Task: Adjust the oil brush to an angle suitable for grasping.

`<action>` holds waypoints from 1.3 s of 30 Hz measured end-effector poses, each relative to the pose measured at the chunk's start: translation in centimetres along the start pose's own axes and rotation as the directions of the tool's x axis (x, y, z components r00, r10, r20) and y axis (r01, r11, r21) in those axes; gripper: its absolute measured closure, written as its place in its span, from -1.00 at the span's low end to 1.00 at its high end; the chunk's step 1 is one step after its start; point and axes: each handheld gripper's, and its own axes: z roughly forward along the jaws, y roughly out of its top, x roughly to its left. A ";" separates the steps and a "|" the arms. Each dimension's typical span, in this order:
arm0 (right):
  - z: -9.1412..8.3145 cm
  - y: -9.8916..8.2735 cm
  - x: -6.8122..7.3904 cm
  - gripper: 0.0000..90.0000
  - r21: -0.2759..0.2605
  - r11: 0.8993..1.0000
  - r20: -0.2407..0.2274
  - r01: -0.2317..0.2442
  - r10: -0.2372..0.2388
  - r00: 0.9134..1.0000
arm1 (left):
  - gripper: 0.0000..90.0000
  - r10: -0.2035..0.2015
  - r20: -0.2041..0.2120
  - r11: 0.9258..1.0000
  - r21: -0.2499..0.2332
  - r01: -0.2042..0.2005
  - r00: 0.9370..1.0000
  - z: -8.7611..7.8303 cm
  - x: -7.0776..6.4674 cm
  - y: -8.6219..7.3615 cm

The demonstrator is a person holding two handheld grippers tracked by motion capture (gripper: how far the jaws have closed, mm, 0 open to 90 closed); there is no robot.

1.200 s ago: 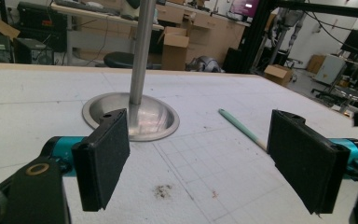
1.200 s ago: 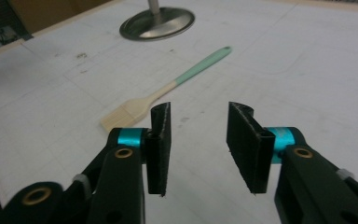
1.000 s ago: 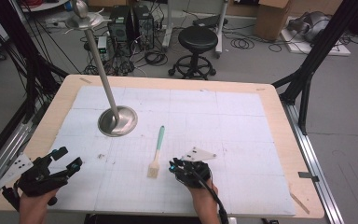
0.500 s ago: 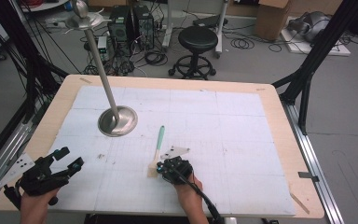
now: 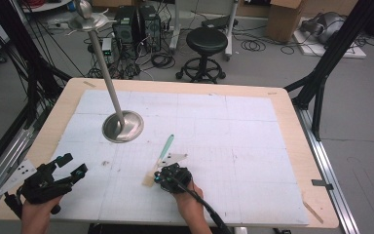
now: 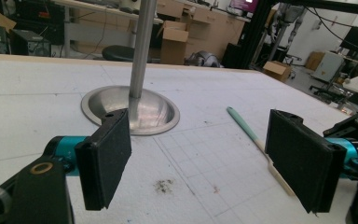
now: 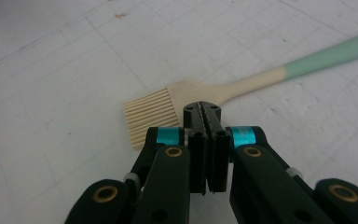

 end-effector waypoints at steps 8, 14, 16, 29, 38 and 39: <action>1.7 1.4 1.8 0.97 0.010 1.000 -0.038 0.028 -0.028 0.999 | -0.49 -0.006 -0.002 1.000 -0.003 0.006 1.000 0.0 0.2 0.0; 3.4 2.5 4.2 0.97 0.001 0.996 -0.105 0.092 -0.092 0.990 | -0.49 -0.007 0.003 1.000 0.008 0.007 1.000 0.0 0.1 -0.1; 3.2 2.6 4.0 0.97 -0.012 0.997 -0.109 0.073 -0.073 0.991 | -0.49 -0.006 0.003 1.000 0.003 0.006 1.000 0.0 0.1 -0.1; -6.0 -0.4 -1.8 0.84 -0.226 0.974 0.048 -0.021 0.033 0.998 | -0.48 0.016 0.039 0.999 0.031 -0.017 0.999 0.6 -0.5 -0.2; -15.2 -6.9 -5.7 -0.17 -0.382 0.920 0.210 -0.084 0.175 0.962 | -0.53 0.029 0.085 0.996 0.083 -0.036 0.996 1.5 -1.5 -0.4; -16.0 -7.7 -6.0 -0.26 -0.389 0.917 0.227 -0.091 0.191 0.955 | -0.55 0.029 0.085 0.996 0.083 -0.036 0.996 1.5 -1.5 -0.4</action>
